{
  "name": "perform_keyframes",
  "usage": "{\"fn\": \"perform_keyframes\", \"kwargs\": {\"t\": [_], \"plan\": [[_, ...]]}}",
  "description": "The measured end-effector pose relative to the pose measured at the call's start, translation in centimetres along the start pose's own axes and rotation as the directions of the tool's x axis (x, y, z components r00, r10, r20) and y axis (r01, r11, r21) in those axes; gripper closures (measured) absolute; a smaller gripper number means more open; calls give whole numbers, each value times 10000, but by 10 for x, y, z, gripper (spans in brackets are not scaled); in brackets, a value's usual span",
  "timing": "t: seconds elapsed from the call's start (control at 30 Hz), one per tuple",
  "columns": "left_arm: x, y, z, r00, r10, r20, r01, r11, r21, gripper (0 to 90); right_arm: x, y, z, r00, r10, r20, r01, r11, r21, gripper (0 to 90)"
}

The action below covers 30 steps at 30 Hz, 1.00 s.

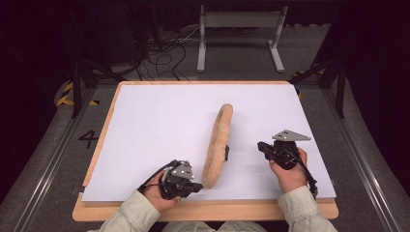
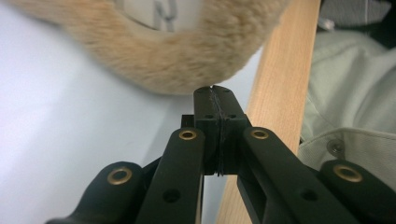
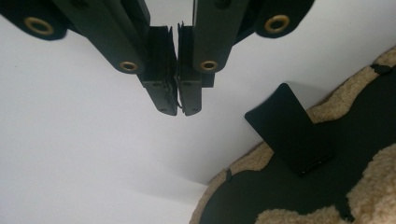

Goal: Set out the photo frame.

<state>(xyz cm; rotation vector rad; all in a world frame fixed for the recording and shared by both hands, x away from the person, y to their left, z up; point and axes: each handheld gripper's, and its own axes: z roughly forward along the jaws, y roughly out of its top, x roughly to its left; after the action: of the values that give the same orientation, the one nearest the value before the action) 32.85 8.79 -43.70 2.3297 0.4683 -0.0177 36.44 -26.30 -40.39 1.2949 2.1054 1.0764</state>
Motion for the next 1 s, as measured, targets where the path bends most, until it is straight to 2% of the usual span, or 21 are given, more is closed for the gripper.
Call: {"fn": "perform_keyframes", "kwargs": {"t": [0.1, 0.17, 0.2, 0.37, 0.5, 0.67, 1.0], "plan": [[8, -2, -9, 9984, -447, -342, 430, 9979, -494, 897, -2, 0, -1, 10000, 36, 4, -36, 10000, -22, 873], [10, -2, -9, 9972, -633, -391, 610, 9965, -575, 897, -1, 1, -1, 10000, -4, -1, 4, 10000, -23, 873], [10, -1, -7, 9975, -625, -333, 605, 9965, -572, 898, 0, 1, -1, 10000, 1, -1, -1, 10000, -30, 873], [-2, 9, 10, 9995, 26, -305, -35, 9996, -282, 898, 1, 1, 1, 10000, -35, -18, 35, 10000, -11, 872], [-3, 12, 16, 9997, 25, -228, -31, 9997, -231, 898, -1, 1, -1, 10000, -21, 4, 21, 10000, -39, 869], [-1, 15, 22, 9999, -150, 79, 152, 9994, -324, 898, -3, 2, -4, 10000, 75, 45, -74, 9999, -106, 868], [-8, 32, 40, 9997, 70, 241, -61, 9992, -393, 897, -5, 3, -8, 9999, 109, 43, -109, 9997, -204, 859]]}}
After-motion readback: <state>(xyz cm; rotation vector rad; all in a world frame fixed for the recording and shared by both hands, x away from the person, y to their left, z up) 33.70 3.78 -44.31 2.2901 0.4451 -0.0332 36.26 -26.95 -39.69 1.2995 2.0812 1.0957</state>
